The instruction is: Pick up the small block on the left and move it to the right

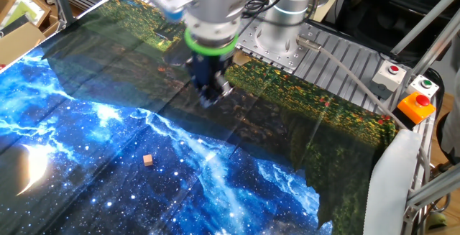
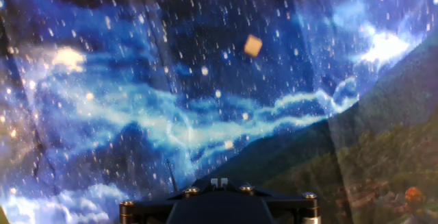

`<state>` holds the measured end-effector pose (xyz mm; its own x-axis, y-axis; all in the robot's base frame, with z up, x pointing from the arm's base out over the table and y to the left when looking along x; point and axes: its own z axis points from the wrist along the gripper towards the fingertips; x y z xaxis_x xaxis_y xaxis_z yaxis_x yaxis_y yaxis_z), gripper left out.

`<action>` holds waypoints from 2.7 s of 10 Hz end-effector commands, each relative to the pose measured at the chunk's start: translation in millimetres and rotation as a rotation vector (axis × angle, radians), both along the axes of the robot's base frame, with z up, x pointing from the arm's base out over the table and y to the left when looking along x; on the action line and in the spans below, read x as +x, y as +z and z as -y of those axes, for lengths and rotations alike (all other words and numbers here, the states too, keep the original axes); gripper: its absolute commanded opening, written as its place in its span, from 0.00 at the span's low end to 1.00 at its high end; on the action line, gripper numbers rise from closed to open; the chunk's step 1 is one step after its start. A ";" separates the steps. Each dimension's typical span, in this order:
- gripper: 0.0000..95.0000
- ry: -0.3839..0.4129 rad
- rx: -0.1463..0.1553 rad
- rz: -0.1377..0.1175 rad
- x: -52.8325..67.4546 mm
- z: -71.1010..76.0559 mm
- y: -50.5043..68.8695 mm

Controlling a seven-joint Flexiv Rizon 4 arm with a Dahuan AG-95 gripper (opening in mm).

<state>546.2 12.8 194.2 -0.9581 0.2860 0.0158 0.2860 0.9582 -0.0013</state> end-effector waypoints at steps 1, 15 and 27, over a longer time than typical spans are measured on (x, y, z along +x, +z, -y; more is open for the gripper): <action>0.00 0.005 -0.010 0.010 33.7 8.5 -0.6; 0.00 0.056 -0.008 0.009 99.0 64.6 -14.5; 0.00 0.035 0.009 0.008 103.3 71.5 -26.3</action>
<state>648.1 -59.1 167.7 -0.9679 0.2513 0.0075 0.2513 0.9679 0.0078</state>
